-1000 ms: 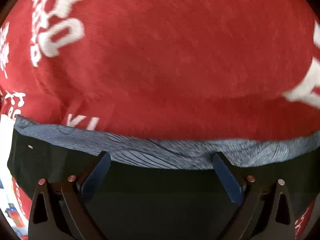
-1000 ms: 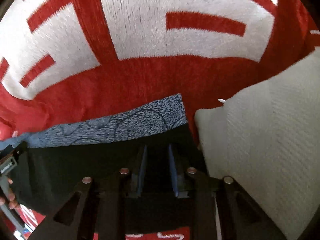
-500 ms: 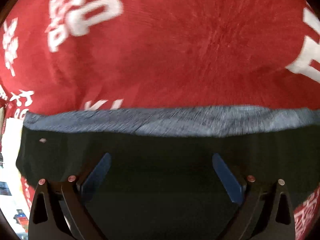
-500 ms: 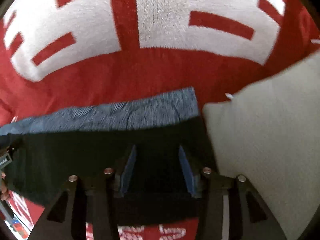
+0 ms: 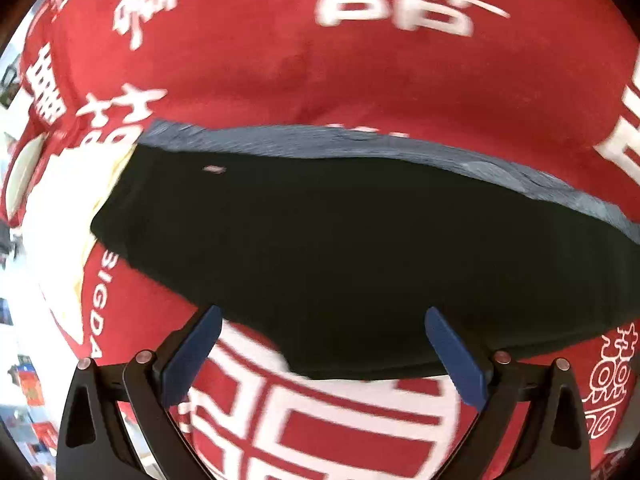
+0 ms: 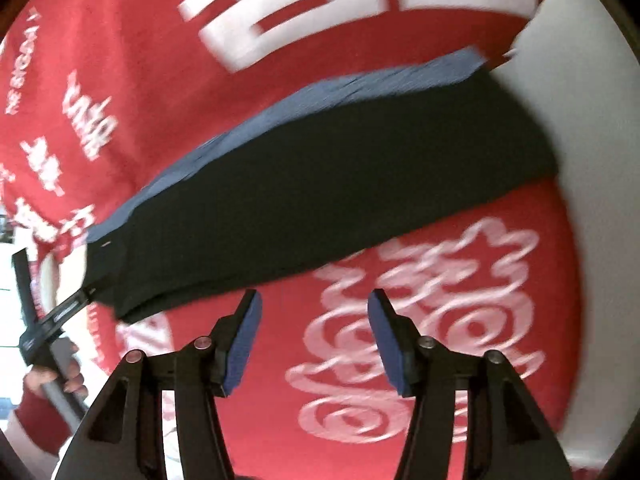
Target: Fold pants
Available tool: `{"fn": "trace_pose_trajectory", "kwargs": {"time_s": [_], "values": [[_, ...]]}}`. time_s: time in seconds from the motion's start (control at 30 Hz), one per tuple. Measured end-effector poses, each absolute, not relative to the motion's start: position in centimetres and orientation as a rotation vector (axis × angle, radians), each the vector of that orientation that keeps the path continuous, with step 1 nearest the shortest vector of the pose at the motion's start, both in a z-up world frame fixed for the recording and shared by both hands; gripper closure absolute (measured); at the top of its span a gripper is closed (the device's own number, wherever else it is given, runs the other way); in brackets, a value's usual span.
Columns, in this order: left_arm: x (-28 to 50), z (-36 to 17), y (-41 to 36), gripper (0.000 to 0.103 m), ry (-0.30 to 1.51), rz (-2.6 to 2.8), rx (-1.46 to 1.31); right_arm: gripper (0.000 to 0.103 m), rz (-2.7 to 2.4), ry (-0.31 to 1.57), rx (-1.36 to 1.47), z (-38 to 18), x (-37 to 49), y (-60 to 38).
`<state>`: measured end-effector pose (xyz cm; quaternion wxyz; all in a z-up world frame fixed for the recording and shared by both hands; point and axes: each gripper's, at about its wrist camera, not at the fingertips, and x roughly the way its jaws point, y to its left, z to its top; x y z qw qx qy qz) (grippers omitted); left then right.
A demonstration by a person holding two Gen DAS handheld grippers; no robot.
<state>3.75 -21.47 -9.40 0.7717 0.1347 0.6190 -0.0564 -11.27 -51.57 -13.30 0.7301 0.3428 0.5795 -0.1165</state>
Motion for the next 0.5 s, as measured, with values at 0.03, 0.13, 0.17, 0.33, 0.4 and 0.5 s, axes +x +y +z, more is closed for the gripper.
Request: {"fn": "trace_pose_trajectory", "kwargs": {"time_s": [0.03, 0.13, 0.17, 0.33, 0.4, 0.5], "values": [[4.2, -9.8, -20.8, 0.001, 1.341, -0.119, 0.287, 0.044, -0.224, 1.271, 0.782, -13.7, -11.6, -50.4], [5.0, -9.8, -18.4, 0.001, 1.335, -0.113, 0.291, 0.044, -0.142, 1.253, 0.835, -14.1, -10.5, -45.5], [5.2, -9.8, -17.7, 0.001, 1.337, -0.112, 0.293, 0.044, -0.118, 1.245, 0.854, -14.8, -10.3, -43.4], [6.5, -10.1, -14.2, 0.001, 1.343, -0.137, 0.292, 0.046, -0.029, 1.222, 0.943, -15.1, -8.0, -37.5], [6.9, -10.1, -13.2, 0.001, 1.335, -0.151, 0.307, 0.048, 0.004, 1.214, 0.987, -15.8, -6.3, -34.9], [7.5, -10.7, -11.7, 0.001, 1.335, -0.182, 0.322, 0.051, 0.024, 1.209, 1.015, -16.7, -5.0, -32.6]]}}
